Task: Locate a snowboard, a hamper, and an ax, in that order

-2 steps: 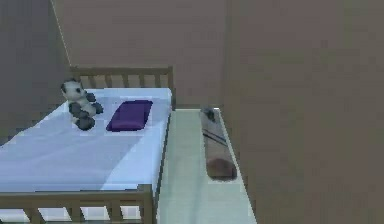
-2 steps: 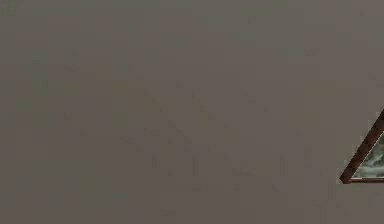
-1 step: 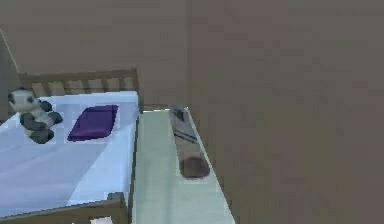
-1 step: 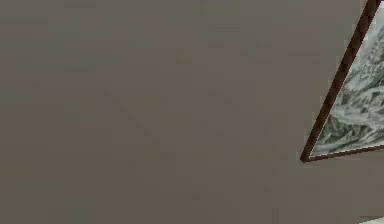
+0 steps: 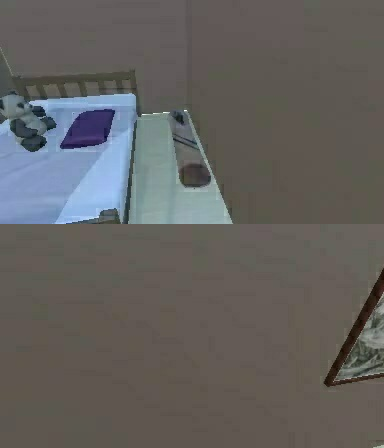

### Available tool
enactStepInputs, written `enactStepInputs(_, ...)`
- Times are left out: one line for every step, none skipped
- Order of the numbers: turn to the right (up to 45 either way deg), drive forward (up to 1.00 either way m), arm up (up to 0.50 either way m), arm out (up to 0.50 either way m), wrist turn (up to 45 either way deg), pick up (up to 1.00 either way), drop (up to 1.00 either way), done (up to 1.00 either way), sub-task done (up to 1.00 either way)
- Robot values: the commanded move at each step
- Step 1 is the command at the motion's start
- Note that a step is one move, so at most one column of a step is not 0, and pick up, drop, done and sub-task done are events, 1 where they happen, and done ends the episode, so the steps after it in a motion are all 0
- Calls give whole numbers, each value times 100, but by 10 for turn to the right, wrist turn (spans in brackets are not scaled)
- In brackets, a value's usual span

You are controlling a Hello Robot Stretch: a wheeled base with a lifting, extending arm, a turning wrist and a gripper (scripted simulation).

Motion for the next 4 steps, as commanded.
enactStepInputs(0, 0, 0, 0, 0, 0, 0, 0, 100)
enactStepInputs(450, 0, 0, 0, 0, 0, 0, 0, 0)
enactStepInputs(450, 0, 0, 0, 0, 0, 0, 0, 0)
enactStepInputs(450, 0, 0, 0, 0, 0, 0, 0, 0)
